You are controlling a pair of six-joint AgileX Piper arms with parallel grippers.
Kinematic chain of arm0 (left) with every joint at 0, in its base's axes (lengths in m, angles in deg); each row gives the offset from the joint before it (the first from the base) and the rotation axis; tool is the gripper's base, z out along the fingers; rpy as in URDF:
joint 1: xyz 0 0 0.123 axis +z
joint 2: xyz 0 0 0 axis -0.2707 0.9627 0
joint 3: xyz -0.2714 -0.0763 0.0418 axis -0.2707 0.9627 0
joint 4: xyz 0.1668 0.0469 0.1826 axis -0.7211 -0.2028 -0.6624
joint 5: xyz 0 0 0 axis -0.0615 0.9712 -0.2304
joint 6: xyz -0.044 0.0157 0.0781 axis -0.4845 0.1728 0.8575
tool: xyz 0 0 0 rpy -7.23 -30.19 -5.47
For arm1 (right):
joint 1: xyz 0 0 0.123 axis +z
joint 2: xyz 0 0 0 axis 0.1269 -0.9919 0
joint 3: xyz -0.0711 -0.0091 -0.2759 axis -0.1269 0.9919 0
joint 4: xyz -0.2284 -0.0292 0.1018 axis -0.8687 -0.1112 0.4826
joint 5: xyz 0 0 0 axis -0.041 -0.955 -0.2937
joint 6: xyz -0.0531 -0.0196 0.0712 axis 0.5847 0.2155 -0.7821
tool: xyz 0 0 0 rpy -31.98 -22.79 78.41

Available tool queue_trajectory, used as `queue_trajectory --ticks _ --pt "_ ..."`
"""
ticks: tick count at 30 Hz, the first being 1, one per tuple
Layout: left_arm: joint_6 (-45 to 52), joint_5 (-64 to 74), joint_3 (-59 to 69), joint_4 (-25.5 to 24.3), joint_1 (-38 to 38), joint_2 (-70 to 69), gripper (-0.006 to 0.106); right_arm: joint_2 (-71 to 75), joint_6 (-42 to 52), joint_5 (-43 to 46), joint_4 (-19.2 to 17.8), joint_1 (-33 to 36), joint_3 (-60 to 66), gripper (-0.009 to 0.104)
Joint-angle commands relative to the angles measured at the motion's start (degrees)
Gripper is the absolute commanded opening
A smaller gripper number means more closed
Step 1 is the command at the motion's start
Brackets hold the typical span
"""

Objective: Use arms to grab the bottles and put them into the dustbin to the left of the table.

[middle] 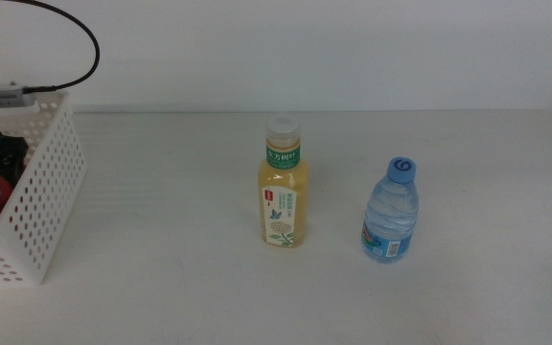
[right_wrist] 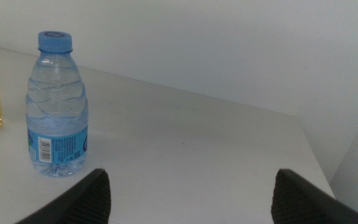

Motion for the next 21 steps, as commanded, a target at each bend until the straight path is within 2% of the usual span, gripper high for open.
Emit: queue_trajectory --ticks 1,5,11,16,21 --pt "-2.26 2.5 -2.94 -1.05 -0.68 -3.92 0.09 1.65 0.27 4.3 -0.58 -0.28 -0.41 0.068" --pt "-7.23 6.31 -6.85 -4.96 -2.14 -4.86 0.09 1.65 0.27 4.3 -0.58 -0.28 -0.41 0.068" --pt "-11.67 6.29 -7.15 -5.43 -5.93 -12.98 0.09 1.65 0.27 4.3 -0.58 -0.28 -0.41 0.068" --pt "-14.14 4.67 1.27 -5.32 -9.24 -25.04 0.086 1.65 0.27 4.3 -0.58 -0.28 -0.41 0.068" --pt "-14.88 -5.41 12.99 -4.62 -14.05 -39.2 0.083 1.65 0.27 4.3 -0.58 -0.28 -0.41 0.068"
